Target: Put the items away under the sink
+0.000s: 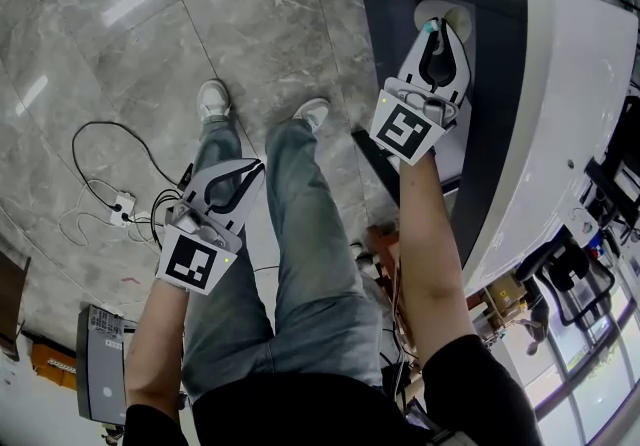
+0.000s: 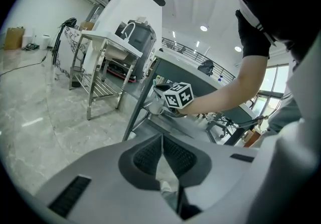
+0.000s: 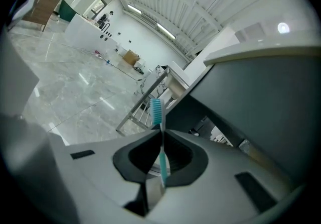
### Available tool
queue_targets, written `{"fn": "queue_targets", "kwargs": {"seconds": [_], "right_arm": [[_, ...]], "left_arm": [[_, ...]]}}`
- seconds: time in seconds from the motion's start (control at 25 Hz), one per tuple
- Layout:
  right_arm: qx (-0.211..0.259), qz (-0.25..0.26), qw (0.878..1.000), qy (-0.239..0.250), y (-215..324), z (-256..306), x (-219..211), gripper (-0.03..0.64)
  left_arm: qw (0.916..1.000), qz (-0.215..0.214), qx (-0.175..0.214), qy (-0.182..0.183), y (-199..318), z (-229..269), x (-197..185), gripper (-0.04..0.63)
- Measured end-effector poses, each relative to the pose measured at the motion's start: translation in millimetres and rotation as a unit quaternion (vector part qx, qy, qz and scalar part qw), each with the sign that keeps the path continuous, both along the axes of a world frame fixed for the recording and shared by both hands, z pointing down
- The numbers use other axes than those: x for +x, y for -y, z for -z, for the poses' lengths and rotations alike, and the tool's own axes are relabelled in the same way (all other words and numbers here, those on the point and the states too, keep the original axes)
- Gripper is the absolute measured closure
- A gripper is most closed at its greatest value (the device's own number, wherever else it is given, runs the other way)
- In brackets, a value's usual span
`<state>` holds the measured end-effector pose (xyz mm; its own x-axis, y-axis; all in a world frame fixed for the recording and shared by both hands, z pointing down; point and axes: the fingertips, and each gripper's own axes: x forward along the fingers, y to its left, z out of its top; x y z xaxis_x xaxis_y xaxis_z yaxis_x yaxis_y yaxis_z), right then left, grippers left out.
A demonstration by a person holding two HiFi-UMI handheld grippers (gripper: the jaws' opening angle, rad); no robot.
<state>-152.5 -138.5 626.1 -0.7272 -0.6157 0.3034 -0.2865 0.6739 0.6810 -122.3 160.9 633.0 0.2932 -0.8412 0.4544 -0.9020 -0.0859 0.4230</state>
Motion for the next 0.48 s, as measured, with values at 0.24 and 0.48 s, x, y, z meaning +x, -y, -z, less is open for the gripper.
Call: {"fn": "queue_targets", "kwargs": {"seconds": [0.24,0.48], "right_arm": [[-0.026,-0.026,0.999,0.003,13.9,-20.0,11.5,0.572],[-0.052,-0.060,0.997,-0.013,25.1,-36.2,26.2,0.572]], "left_arm": [[1.0000,0.001,-0.001,0.001,-2.4,-0.8,-1.5,0.565],[1.0000,0.001,-0.002,0.003,-4.1,-2.1,-1.6,0.565]]}}
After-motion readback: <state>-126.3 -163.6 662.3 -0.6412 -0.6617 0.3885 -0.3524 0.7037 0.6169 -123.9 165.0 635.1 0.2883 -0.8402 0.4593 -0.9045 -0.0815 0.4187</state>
